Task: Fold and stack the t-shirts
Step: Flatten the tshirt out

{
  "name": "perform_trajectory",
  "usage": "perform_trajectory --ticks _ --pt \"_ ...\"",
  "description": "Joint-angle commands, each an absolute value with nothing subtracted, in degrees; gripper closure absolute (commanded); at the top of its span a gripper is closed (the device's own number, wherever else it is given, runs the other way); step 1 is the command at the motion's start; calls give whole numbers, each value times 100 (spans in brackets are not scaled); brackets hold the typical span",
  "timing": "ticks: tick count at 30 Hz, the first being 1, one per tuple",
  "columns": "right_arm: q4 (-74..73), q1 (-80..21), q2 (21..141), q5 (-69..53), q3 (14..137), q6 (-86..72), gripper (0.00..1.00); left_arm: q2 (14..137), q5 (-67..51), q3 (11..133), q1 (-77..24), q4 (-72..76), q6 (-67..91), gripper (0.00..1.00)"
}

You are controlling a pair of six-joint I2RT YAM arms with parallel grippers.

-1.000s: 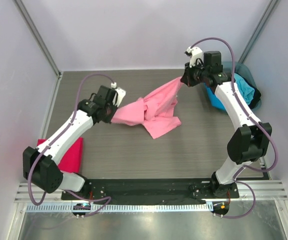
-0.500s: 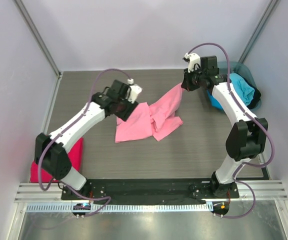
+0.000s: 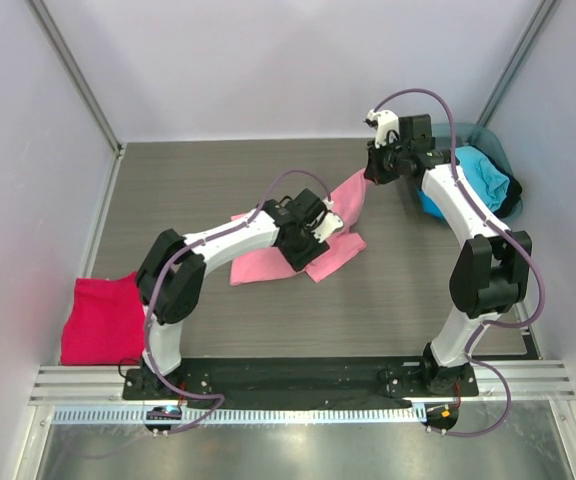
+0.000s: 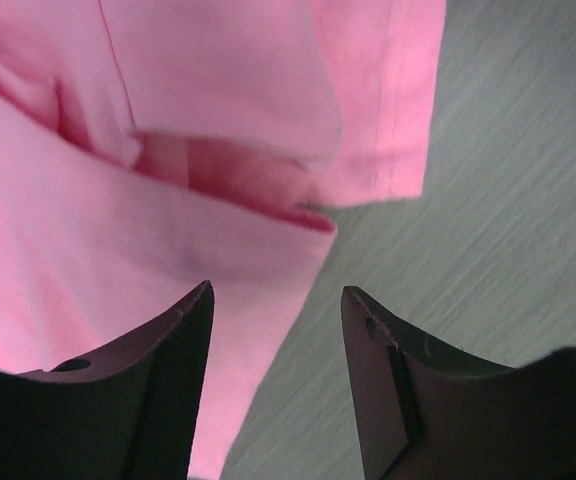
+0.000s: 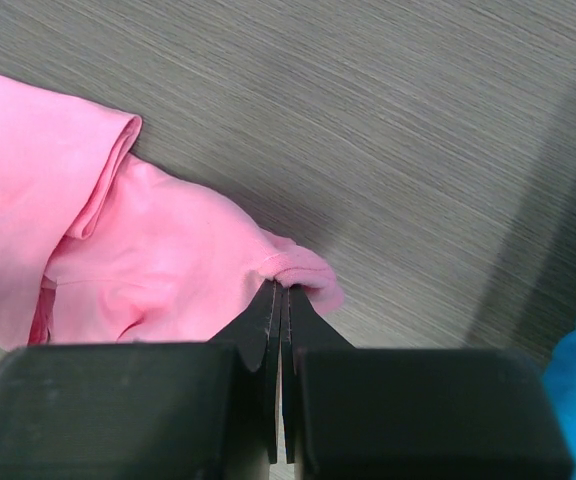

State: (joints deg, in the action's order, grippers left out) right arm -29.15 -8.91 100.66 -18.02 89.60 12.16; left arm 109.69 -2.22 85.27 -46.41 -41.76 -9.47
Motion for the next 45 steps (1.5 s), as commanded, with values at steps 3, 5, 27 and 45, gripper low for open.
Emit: perform_trajectory --ticks 3,5,27,45 --pt "-2742 -853 9905 -1749 8903 1336 99 11512 -308 9236 -4702 -3990 -932 45" --pt "-2733 -844 9905 -1749 8895 1345 99 11680 -255 9342 -4711 -3990 -888 46" --pt "-2725 -809 10011 -1775 8895 1274 99 11831 -53 9176 -4702 -3938 -932 100" --pt "-2716 -809 9984 -1784 8798 1239 99 11540 -334 8701 -4711 -4272 -1151 51"
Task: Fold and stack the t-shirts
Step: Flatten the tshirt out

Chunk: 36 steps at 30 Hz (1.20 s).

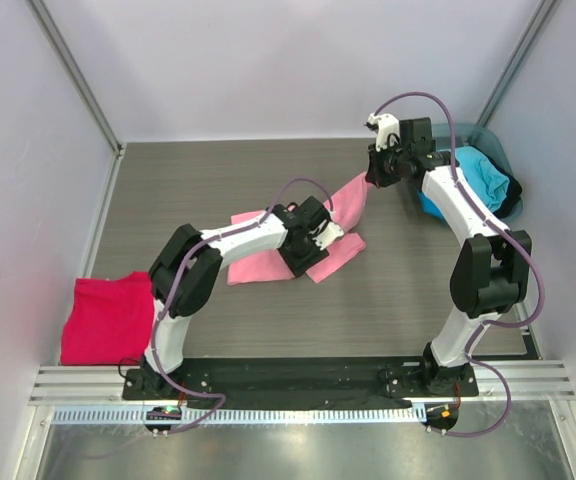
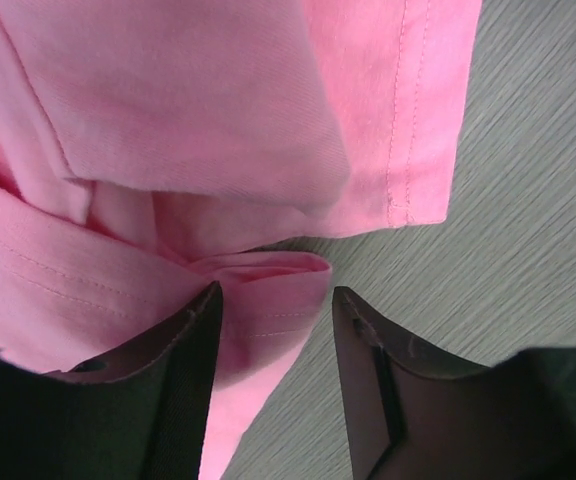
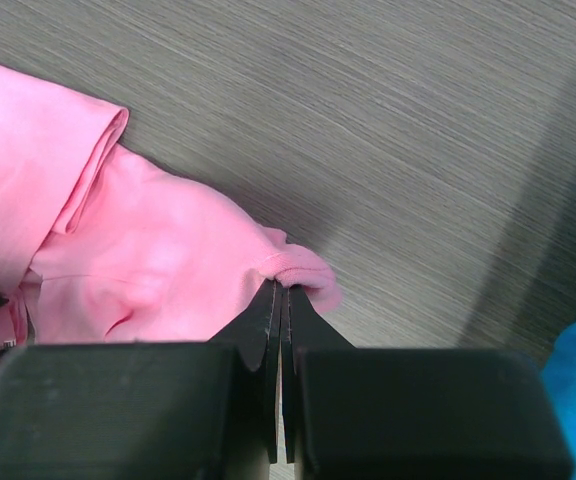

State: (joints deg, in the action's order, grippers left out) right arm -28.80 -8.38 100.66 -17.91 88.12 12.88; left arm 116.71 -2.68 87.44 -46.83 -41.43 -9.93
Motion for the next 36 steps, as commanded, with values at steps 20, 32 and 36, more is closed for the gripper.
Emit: perform_trajectory --ticks 20,32,36 --pt "-2962 -809 9326 -1556 9018 1449 99 8228 1151 8176 -3641 -4307 -2582 100" --pt "-3243 -817 7954 -1222 8473 1161 99 6373 1600 6400 -3428 -5457 -1935 100" --pt "-3208 -817 8103 -1204 8323 1151 99 5890 1573 5565 -3270 -5590 -1766 100"
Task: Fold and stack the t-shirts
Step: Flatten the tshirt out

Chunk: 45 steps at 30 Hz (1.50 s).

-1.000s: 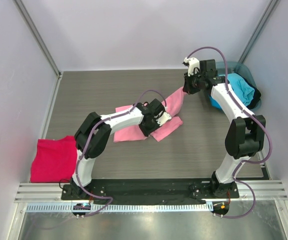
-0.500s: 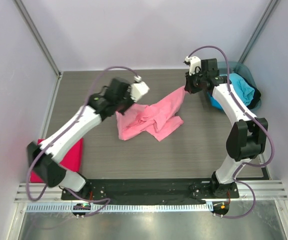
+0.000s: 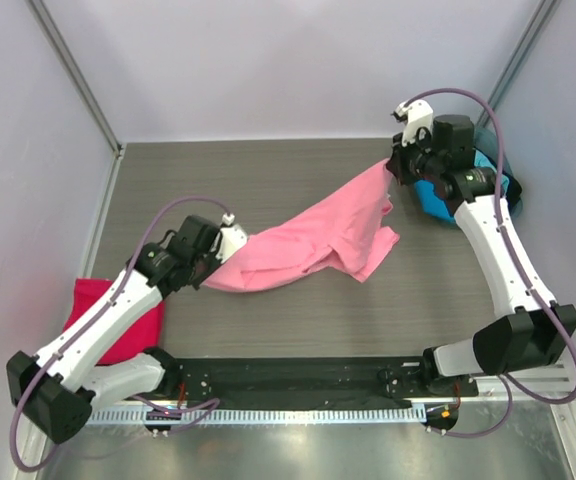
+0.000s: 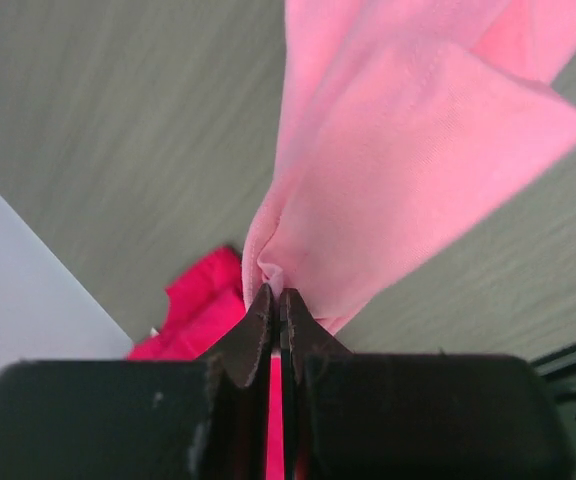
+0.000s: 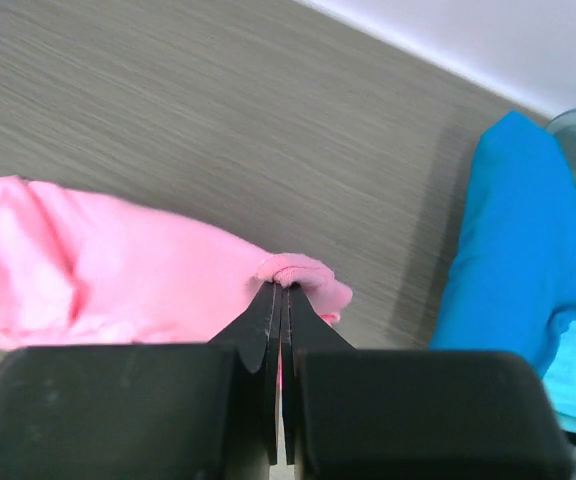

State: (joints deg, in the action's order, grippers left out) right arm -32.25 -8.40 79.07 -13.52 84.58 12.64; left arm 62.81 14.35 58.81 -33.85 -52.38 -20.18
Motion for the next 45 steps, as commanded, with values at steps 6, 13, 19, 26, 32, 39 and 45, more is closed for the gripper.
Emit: perform_trajectory --ticks 6,13,19,26,32,39,45 --pt "-3120 -817 8911 -1327 8850 1204 99 5633 1321 5448 -3278 -4592 -2354 43" --pt "-3085 -817 9606 -1415 9088 1239 99 8162 258 7607 -3524 -4297 -2260 41" --pt "-3050 -817 9773 -1424 8904 1371 99 9895 114 8673 -4130 -4385 -1724 50" --pt "-2901 -765 9782 -1389 8658 1406 99 11029 79 9772 -4684 -5070 -1380 47" --pt "-2778 -703 9914 -1125 8596 1310 99 11610 298 10441 -5159 -5344 -1160 46" --pt "-2760 -440 9993 -1142 8648 1318 99 11926 509 10441 -5511 -5405 -941 48" --pt "-2760 -299 9932 -1283 8596 1406 99 12190 817 10485 -5669 -5432 -870 50"
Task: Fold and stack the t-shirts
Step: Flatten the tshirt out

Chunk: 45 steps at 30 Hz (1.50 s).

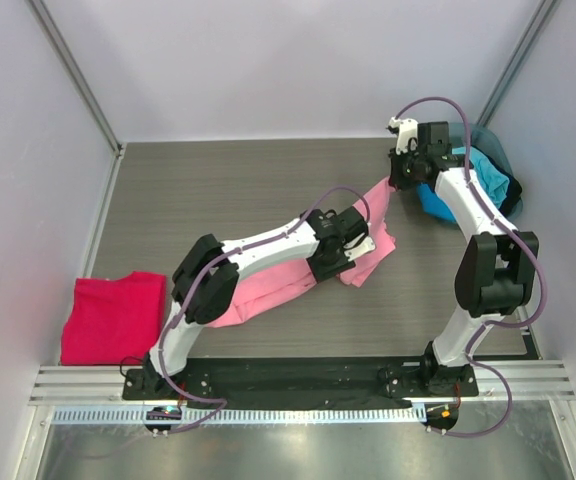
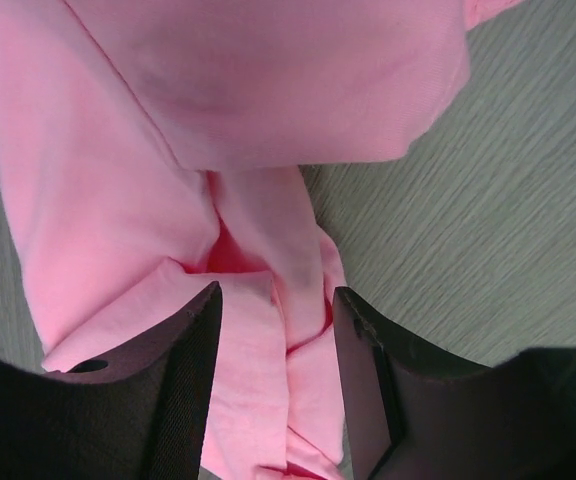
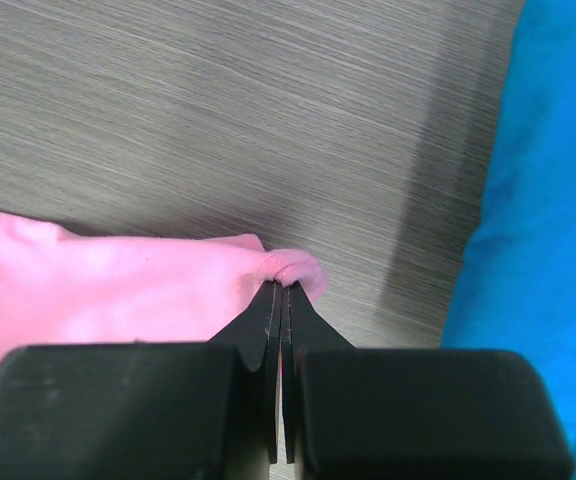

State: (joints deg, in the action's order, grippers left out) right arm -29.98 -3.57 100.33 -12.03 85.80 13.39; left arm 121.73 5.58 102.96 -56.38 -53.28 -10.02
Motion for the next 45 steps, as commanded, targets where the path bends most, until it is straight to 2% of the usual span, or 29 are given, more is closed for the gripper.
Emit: perform_trajectory --ticks 1,9,24,32,34,36,37,42,45 --pt "-2760 -281 9923 -1301 8578 1424 99 12225 861 10503 -5695 -5423 -870 51" --pt "-2742 -220 9888 -1441 8482 1380 99 12366 1248 10565 -5704 -5405 -940 54" --pt "-2725 -211 9896 -1433 8481 1318 99 12489 1081 10415 -5625 -5230 -958 61" --pt "-2733 -211 9888 -1406 8490 1336 99 12533 1037 10398 -5555 -5115 -949 78" --pt "-2725 -220 9896 -1397 8508 1318 99 12525 1028 10406 -5537 -5098 -949 85" --pt "-2725 -220 9914 -1406 8517 1292 99 12516 1037 10415 -5511 -5080 -949 98" --pt "-2733 -211 9905 -1406 8525 1283 99 12498 1037 10415 -5502 -5071 -941 100" --pt "-2725 -211 9923 -1397 8543 1222 99 12130 958 10556 -5301 -5379 -993 100" --pt "-2733 -220 9879 -1424 8587 1099 99 11323 1124 10153 -5029 -5353 -1107 100"
